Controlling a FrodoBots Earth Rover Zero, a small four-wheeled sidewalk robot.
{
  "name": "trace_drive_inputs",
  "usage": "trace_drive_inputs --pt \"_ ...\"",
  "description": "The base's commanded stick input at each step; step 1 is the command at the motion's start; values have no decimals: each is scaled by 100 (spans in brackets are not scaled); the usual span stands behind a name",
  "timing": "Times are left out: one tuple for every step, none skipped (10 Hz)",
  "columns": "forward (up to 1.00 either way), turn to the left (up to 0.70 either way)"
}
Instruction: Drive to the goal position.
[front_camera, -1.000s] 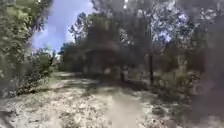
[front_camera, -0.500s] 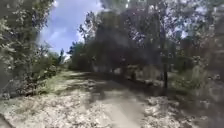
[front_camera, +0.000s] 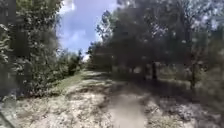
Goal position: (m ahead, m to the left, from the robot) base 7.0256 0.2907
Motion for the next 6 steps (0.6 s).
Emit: trace_drive_inputs --pt "70 0" --pt "70 0" --pt "70 0" --pt "70 0" --pt "70 0" --pt "70 0"
